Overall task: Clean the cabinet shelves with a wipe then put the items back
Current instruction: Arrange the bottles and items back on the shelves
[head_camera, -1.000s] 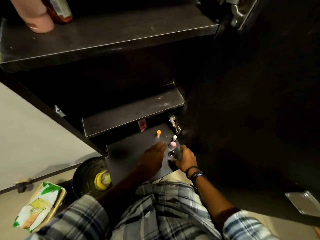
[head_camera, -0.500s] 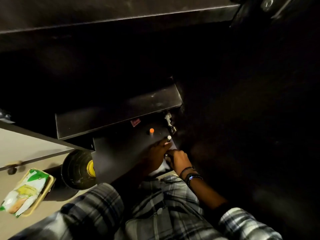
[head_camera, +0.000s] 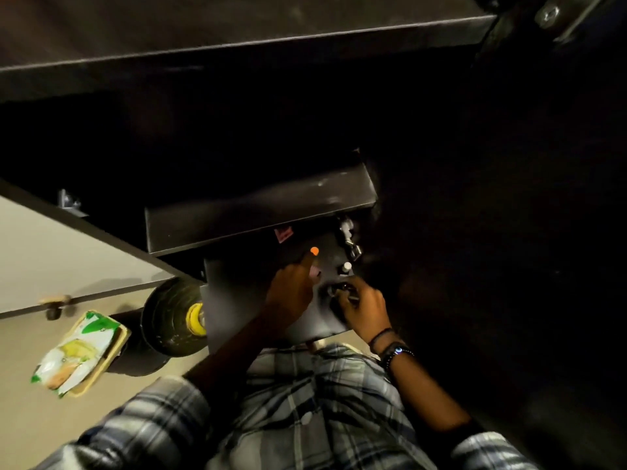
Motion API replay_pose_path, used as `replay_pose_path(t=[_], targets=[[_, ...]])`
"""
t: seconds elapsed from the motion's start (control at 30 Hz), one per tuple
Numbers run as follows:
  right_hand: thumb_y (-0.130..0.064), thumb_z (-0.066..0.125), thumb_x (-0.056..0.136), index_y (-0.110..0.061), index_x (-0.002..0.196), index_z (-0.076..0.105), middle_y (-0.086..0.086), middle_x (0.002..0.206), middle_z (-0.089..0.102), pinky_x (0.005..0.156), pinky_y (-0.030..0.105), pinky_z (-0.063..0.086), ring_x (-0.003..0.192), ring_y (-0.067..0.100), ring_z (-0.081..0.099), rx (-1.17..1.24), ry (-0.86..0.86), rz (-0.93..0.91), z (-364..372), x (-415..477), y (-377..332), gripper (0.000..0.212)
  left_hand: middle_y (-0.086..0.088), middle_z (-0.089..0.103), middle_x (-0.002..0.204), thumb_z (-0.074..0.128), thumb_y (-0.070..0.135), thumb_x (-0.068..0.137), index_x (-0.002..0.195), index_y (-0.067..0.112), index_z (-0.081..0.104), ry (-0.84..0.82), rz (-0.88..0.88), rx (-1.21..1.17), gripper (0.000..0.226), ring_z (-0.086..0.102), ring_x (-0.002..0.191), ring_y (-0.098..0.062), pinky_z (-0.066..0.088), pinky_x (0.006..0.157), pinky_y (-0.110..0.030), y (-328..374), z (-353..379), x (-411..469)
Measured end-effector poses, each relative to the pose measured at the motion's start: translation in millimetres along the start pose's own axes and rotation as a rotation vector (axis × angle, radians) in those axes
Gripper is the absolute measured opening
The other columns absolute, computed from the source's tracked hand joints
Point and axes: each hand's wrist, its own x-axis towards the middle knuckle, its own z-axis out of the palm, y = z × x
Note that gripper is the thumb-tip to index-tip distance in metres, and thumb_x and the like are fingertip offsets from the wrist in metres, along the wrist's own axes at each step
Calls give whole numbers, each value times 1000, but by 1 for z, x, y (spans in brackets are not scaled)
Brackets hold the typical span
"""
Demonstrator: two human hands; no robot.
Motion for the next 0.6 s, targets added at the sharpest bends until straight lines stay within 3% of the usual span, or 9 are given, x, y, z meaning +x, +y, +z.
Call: replay_pose_path(t=[0.1, 0.17, 0.27, 0.33, 0.43, 0.6], targets=[[-8, 64, 83, -11, 102, 65, 0, 89, 73, 74, 25, 58, 83, 14, 71, 148, 50, -47, 5, -5, -27, 19, -3, 70, 82, 41, 54, 84, 103, 29, 53, 125, -5, -178, 34, 67, 77, -29, 52, 65, -37, -2, -41, -34], [-8, 65, 85, -8, 103, 65, -7, 90, 70, 71, 10, 52, 82, 7, 68, 214, 89, -114, 8, -6, -50, 19, 2, 69, 82, 47, 48, 84, 103, 25, 56, 214, -33, -208, 32, 67, 73, -22, 52, 63, -32, -9, -63, -56], [-22, 61, 89, -14, 101, 62, -4, 95, 69, 76, 18, 54, 87, 8, 67, 269, 115, -301, 9, -7, -93, 14, 4, 68, 92, 55, 31, 87, 108, 21, 57, 328, -21, -272, 24, 67, 78, -12, 55, 63, -28, -15, -96, -88], [-18, 58, 91, -19, 98, 60, -6, 91, 65, 76, 15, 51, 84, 5, 64, 287, 162, -409, 6, -5, -128, 8, 6, 67, 98, 53, 32, 92, 111, 21, 57, 420, 4, -277, 23, 66, 83, -5, 55, 67, -22, -18, -118, -106], [-14, 61, 90, -25, 100, 59, -3, 89, 65, 76, 15, 51, 82, 6, 64, 359, 228, -475, 3, 4, -184, 15, 4, 63, 108, 54, 26, 94, 116, 16, 57, 558, 34, -287, 24, 61, 95, -4, 52, 75, -15, -25, -144, -121], [-13, 63, 89, -4, 102, 66, 2, 89, 71, 68, 8, 49, 77, -9, 64, 354, 171, -534, 12, 41, -262, 17, -2, 63, 111, 51, 21, 95, 118, 12, 57, 715, 14, -231, 26, 59, 96, -6, 48, 81, -11, -29, -174, -121]])
